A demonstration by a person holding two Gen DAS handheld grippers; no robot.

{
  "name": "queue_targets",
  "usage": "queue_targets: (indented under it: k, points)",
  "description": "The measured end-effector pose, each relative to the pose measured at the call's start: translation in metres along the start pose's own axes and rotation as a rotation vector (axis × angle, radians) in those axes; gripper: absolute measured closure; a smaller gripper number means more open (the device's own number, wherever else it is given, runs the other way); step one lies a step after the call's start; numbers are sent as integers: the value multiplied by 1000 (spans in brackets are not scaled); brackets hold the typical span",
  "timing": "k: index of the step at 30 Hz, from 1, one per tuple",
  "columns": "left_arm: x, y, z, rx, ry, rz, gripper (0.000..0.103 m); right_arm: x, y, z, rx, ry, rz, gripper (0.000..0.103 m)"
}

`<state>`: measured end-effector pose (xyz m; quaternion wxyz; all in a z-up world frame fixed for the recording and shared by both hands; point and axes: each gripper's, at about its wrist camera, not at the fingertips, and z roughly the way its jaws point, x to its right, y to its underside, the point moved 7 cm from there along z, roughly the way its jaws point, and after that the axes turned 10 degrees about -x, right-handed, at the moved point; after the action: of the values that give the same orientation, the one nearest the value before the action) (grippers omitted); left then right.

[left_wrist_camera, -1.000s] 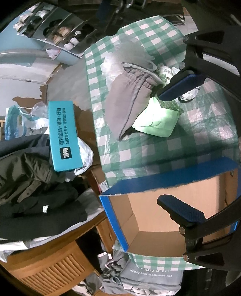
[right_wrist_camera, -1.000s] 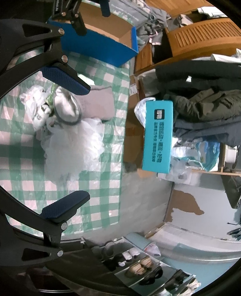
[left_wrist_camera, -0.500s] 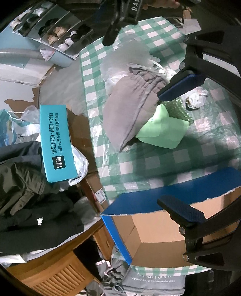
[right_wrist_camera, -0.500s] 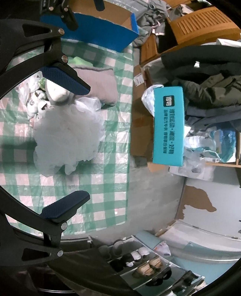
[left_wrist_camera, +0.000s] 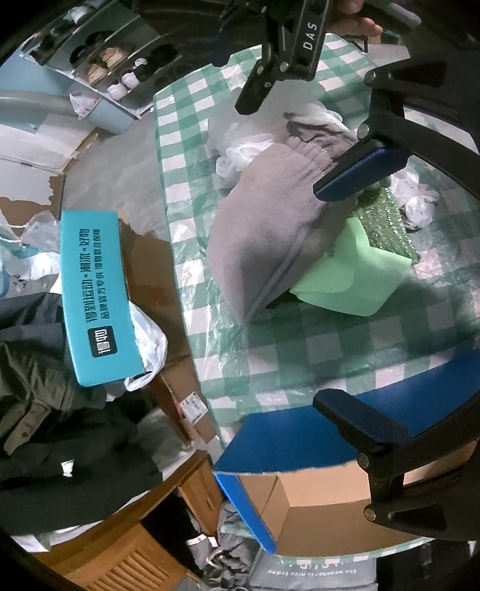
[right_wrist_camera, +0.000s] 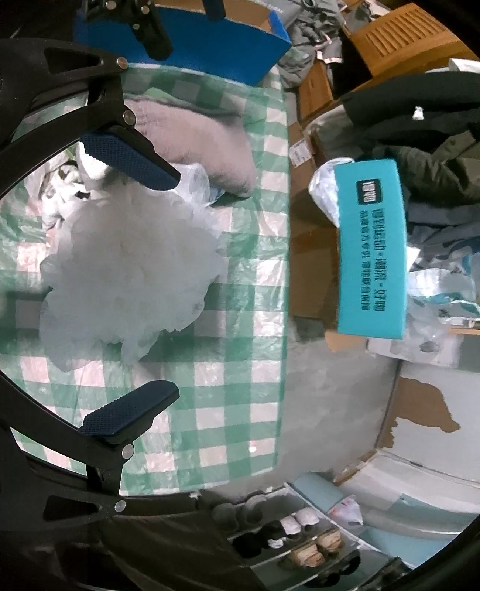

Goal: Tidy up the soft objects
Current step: 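Reach the left tool to the grey towel while the right tool reaches the white bath puff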

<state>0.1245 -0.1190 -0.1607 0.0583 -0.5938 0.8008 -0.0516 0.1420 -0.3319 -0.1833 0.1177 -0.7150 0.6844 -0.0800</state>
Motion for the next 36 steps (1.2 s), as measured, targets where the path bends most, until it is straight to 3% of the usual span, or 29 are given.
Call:
queue_targets:
  k: [16, 29, 36]
  points:
    - [0, 0, 36, -81, 8, 5, 1, -23, 17, 54, -164, -79, -52, 2]
    - [2, 3, 41, -101, 7, 13, 1, -34, 35, 74, -224, -116, -73, 2]
    - [15, 4, 45, -112, -3, 38, 1, -33, 44, 71, -217, -102, -105, 26]
